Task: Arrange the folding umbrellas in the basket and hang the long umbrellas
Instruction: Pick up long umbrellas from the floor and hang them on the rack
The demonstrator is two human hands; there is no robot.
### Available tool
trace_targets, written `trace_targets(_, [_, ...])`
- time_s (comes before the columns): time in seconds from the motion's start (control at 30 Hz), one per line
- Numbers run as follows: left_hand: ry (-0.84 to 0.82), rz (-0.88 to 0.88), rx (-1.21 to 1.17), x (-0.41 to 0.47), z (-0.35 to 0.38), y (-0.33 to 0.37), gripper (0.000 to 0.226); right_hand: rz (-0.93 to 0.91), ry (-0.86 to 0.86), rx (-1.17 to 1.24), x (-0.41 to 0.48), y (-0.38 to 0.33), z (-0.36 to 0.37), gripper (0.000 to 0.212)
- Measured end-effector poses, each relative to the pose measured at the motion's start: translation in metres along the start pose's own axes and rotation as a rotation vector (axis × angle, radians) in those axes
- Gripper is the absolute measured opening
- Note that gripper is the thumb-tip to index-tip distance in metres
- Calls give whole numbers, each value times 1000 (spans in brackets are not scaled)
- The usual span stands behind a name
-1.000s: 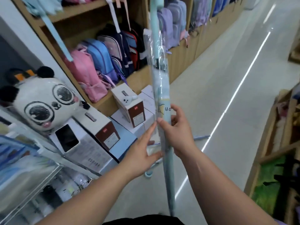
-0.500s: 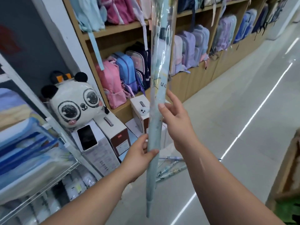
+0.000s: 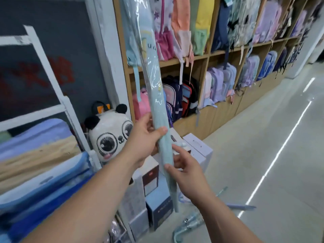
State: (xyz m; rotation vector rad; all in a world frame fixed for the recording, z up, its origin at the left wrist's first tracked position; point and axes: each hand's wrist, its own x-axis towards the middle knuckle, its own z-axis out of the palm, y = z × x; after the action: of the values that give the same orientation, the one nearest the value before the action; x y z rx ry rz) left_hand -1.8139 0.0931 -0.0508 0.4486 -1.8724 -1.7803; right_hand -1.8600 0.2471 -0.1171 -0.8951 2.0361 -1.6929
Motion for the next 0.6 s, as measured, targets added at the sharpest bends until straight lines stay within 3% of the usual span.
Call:
trace_targets(0.13, [-26, 150, 55, 31, -45, 49, 33, -149, 78, 28, 37, -55, 37, 52])
trace_targets(0.33, [-135, 206, 151, 57, -105, 99, 65, -302, 103, 67, 90, -125, 78, 46])
trace_targets(0.6, [100, 315, 225, 94, -161, 155, 66, -442, -72, 99, 176, -176, 114, 50])
